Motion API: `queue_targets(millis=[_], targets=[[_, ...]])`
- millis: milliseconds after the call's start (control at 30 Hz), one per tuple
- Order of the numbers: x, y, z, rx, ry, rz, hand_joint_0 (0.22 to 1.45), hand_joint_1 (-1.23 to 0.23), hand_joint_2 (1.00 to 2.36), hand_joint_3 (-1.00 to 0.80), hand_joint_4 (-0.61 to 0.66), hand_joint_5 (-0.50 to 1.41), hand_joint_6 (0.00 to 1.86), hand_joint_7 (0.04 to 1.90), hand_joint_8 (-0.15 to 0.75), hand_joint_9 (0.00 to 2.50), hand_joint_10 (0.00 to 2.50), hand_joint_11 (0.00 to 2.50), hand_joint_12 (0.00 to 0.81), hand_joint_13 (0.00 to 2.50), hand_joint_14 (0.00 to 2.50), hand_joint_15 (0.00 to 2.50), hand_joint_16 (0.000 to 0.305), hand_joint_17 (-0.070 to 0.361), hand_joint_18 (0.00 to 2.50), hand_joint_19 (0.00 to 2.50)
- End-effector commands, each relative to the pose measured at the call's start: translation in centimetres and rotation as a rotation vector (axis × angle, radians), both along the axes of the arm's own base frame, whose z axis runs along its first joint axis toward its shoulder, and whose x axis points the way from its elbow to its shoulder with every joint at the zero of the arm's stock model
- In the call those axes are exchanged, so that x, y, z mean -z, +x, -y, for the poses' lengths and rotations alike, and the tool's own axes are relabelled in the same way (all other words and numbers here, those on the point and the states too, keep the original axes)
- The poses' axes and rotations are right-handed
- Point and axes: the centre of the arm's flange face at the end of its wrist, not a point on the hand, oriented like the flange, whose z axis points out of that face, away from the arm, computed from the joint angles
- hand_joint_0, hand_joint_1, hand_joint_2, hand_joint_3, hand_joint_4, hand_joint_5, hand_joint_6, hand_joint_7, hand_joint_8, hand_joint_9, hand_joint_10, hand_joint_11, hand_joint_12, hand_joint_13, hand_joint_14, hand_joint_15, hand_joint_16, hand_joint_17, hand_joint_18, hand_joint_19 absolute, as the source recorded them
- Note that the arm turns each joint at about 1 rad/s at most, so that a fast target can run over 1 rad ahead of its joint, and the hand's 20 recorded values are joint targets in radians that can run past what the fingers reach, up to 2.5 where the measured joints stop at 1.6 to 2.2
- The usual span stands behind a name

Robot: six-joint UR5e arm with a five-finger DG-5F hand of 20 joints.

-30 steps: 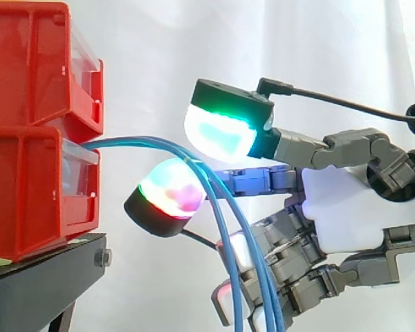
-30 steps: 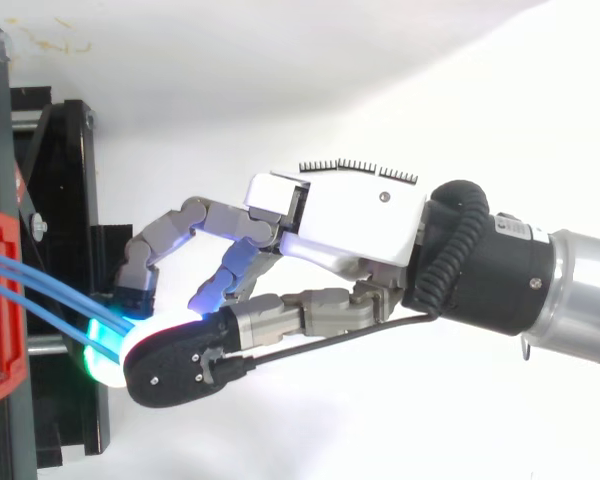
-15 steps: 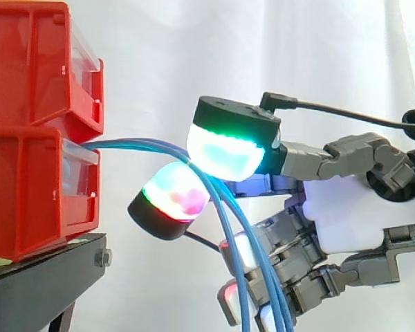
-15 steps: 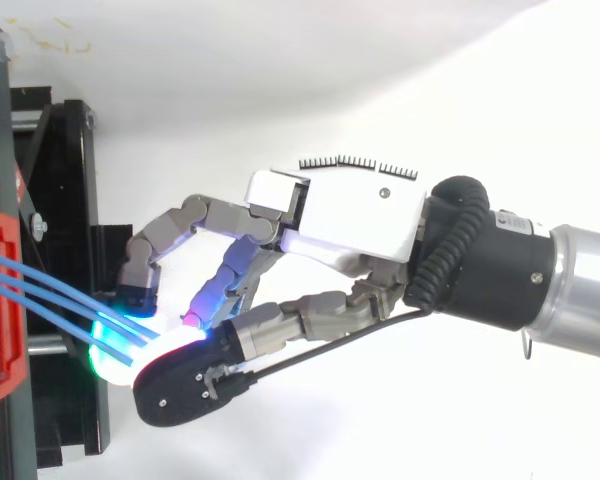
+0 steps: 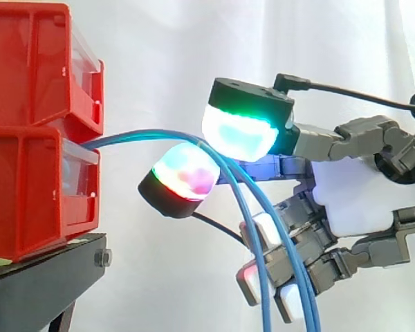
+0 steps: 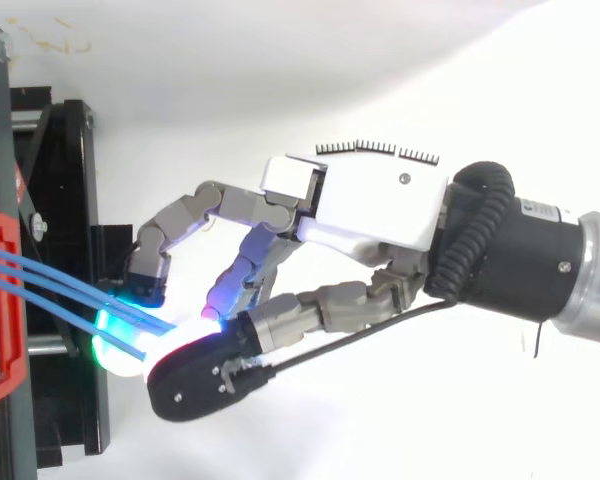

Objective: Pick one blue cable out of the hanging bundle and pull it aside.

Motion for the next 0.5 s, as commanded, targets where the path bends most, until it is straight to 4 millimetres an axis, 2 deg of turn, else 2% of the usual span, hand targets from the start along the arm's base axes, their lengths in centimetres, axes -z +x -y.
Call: queue_targets(millis=[0,200,333,467], targets=[[-0.34,-0.15,0.07,-0.005,-0.001,-0.005,0.47,-0.5,1.0,-0.5,-0.22,-0.1,0.88,0.74,0.214,1.26,0.01,0.73,0.353,1.03,0.02,0.7,0.043,0.096,0.9,0.71],[-0.65,-0.23,0.19,-0.005,0.0,-0.003,0.48,-0.45,1.0,-0.5,-0.19,-0.1,0.87,0.78,0.228,1.26,0.02,0.73,0.364,1.03,0.02,0.72,0.045,0.102,0.9,0.75],[-0.88,-0.27,0.19,-0.005,0.0,0.0,0.53,-0.57,1.0,-0.5,-0.17,-0.11,0.87,0.84,0.232,1.25,0.02,0.77,0.351,1.02,0.02,0.74,0.042,0.095,0.88,0.79],[-0.89,-0.25,0.3,-0.003,0.001,0.001,0.58,-0.67,1.0,-0.47,-0.16,-0.14,0.89,0.82,0.228,1.23,0.02,0.82,0.348,1.02,0.02,0.75,0.041,0.093,0.88,0.79]])
